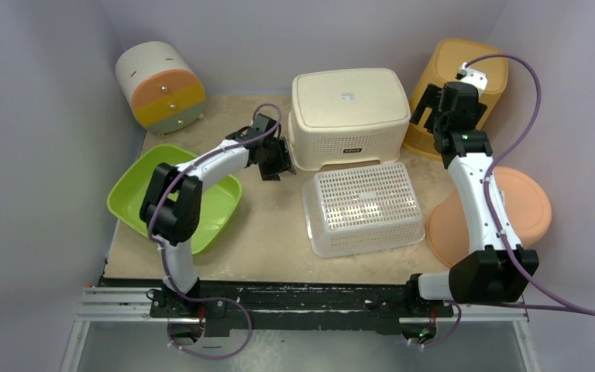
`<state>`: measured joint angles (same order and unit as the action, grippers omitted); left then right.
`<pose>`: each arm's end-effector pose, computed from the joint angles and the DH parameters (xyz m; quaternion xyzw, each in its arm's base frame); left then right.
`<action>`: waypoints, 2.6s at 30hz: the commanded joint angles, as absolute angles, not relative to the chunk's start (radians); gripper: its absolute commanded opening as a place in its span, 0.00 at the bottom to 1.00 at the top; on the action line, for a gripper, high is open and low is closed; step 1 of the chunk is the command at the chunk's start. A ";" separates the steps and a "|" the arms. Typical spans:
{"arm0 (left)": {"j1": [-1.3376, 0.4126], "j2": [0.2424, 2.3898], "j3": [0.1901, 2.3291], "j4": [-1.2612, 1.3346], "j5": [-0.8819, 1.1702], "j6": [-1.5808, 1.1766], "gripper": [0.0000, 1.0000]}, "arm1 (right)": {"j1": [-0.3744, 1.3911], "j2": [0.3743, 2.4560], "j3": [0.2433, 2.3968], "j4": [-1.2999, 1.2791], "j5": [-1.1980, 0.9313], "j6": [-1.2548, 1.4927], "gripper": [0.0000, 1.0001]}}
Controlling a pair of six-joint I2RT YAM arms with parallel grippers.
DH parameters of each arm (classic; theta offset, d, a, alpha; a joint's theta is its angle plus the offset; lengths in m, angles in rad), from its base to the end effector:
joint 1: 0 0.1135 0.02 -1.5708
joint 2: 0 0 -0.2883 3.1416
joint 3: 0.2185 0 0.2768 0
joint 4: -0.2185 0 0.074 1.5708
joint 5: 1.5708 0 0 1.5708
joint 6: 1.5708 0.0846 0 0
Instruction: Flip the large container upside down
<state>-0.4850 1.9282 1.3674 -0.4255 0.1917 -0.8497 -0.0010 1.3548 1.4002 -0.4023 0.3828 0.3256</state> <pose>0.4067 -0.2326 0.1597 -0.1457 0.9424 -0.2495 0.1685 0.3683 -0.0320 0.4140 0.2382 0.7780 -0.0637 0.5778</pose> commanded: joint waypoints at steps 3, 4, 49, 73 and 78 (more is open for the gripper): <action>-0.508 1.634 1.578 -0.890 -0.212 -0.634 0.52 | -0.003 1.345 1.387 -0.346 0.355 0.307 0.99; -0.508 1.610 1.576 -0.945 -0.254 -0.625 0.50 | -0.004 1.346 1.387 -0.345 0.344 0.311 0.99; -0.517 1.353 1.169 -0.823 -0.368 -0.656 0.00 | -0.003 1.321 1.372 -0.365 0.284 0.326 0.98; -0.518 1.132 1.191 -0.079 -0.311 -1.254 0.00 | -0.003 1.327 1.391 -0.371 0.313 0.319 0.98; -0.512 1.093 1.112 0.093 -0.293 -1.316 0.00 | -0.003 1.334 1.391 -0.367 0.308 0.324 0.98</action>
<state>-0.5179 1.1259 1.1332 -0.1379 -0.2958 -1.1946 -0.0010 1.3533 1.3712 -0.3840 0.2962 0.3244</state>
